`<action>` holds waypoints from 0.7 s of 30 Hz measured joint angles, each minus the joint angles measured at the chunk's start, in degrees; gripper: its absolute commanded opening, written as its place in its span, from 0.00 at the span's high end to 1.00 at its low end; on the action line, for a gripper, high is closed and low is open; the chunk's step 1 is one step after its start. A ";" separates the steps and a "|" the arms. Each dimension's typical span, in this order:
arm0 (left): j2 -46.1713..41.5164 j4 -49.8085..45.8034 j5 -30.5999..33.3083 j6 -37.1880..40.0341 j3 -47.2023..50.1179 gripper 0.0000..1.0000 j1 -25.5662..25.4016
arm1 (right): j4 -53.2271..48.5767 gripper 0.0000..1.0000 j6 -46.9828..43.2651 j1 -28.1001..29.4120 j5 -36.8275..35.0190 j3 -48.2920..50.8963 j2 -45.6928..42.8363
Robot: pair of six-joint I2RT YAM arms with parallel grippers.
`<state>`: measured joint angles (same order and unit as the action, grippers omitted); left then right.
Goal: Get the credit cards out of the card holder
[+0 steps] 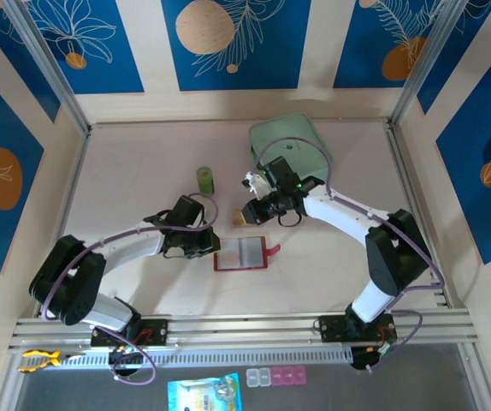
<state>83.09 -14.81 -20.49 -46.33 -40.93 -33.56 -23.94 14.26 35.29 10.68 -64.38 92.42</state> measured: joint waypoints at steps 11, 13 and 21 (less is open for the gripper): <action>0.28 0.72 0.02 0.22 0.02 0.87 0.20 | 6.93 0.85 22.77 3.39 -0.70 8.35 -5.31; 0.28 0.98 0.02 0.22 0.20 0.88 0.20 | 7.54 0.85 25.38 3.50 -0.07 8.87 -5.31; 0.28 1.07 0.00 0.42 1.33 0.88 0.79 | 10.12 0.81 30.40 4.85 1.62 11.23 -4.28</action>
<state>83.37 -13.74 -20.49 -45.91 -39.59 -32.77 -13.82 44.66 40.14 12.29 -53.15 88.14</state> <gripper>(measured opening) 0.125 0.176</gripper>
